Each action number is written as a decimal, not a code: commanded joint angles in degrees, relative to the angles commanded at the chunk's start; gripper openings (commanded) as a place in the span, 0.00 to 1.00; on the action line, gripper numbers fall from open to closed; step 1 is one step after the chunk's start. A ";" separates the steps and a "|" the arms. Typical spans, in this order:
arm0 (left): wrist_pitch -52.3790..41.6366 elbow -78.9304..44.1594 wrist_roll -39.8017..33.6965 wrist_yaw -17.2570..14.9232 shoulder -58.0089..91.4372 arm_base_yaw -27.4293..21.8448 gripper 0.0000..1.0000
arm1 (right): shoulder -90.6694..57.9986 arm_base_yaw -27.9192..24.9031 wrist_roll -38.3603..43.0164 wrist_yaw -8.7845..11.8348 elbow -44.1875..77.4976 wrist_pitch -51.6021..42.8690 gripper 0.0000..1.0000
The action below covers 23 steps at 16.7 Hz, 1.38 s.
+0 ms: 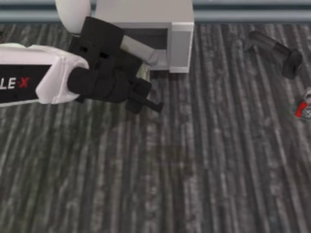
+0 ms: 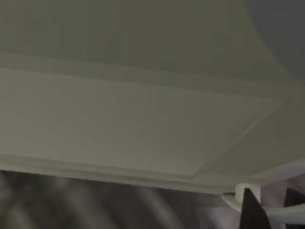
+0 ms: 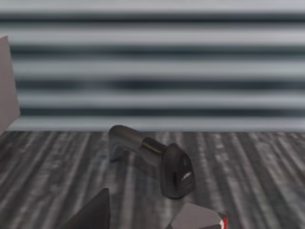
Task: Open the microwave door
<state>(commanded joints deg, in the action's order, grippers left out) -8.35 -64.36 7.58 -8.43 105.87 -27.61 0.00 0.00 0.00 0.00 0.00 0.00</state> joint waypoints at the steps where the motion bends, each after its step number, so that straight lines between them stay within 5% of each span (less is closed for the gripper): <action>1: 0.00 0.00 0.00 0.00 0.00 0.00 0.00 | 0.00 0.00 0.00 0.00 0.00 0.00 1.00; 11: 0.00 0.00 0.00 0.00 0.00 0.00 0.00 | 0.00 0.00 0.00 0.00 0.00 0.00 1.00; 23: -0.64 1.59 4.79 -3.92 -1.35 2.03 0.00 | 0.00 0.00 0.00 0.00 0.00 0.00 1.00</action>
<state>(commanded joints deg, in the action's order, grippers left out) -8.99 -62.76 12.37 -12.35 104.52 -25.58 0.00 0.00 0.00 0.00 0.00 0.00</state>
